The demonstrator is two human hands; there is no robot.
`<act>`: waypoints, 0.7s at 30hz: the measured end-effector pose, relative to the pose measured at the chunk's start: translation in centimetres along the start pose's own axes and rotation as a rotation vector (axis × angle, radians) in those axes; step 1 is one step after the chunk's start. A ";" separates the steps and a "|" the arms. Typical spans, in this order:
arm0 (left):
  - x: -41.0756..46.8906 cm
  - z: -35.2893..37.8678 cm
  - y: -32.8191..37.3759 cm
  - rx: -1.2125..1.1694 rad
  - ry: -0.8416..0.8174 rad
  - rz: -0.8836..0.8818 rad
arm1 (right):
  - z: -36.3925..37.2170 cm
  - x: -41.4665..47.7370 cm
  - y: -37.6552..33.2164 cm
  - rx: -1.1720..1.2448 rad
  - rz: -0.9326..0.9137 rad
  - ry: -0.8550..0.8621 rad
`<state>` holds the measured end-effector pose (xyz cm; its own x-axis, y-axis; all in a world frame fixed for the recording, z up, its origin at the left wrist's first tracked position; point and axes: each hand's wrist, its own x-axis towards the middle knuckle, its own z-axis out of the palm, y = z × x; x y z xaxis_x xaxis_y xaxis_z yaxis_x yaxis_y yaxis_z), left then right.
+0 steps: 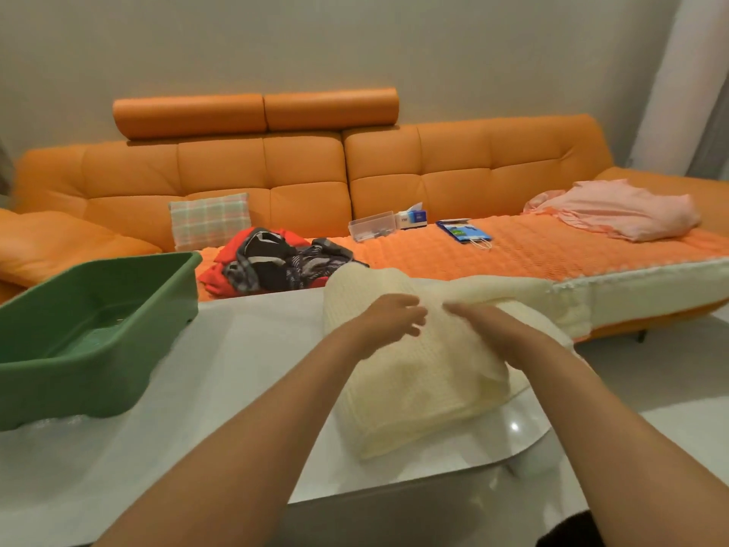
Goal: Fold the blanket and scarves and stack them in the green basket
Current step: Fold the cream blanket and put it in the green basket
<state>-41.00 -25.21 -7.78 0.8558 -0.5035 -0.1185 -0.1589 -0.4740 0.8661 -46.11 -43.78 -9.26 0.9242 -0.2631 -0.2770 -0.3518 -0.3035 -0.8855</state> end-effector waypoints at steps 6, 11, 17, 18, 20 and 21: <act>-2.2 1.3 -7.0 0.743 0.035 0.131 | 0.7 0.6 2.4 -0.546 0.043 0.134; -3.9 0.7 -9.2 0.865 -0.101 0.044 | 1.8 -0.1 2.8 -0.609 -0.036 0.048; -5.1 -4.0 -8.8 0.819 0.070 -0.126 | 5.9 -0.9 1.1 -0.578 -0.126 -0.095; -5.4 -4.7 -9.2 0.819 0.109 -0.166 | 6.9 -1.0 0.6 -0.577 -0.149 -0.122; -6.2 -6.0 -10.4 0.866 0.179 -0.250 | 9.3 -1.1 -0.3 -0.572 -0.195 -0.167; -6.7 -6.6 -11.1 0.909 0.198 -0.294 | 10.4 -1.2 -0.7 -0.558 -0.213 -0.191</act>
<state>-41.72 -11.76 -13.38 0.9761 -0.1849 -0.1138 -0.1739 -0.9797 0.1002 -45.38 -33.72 -12.21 0.9747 0.0082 -0.2235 -0.1344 -0.7772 -0.6147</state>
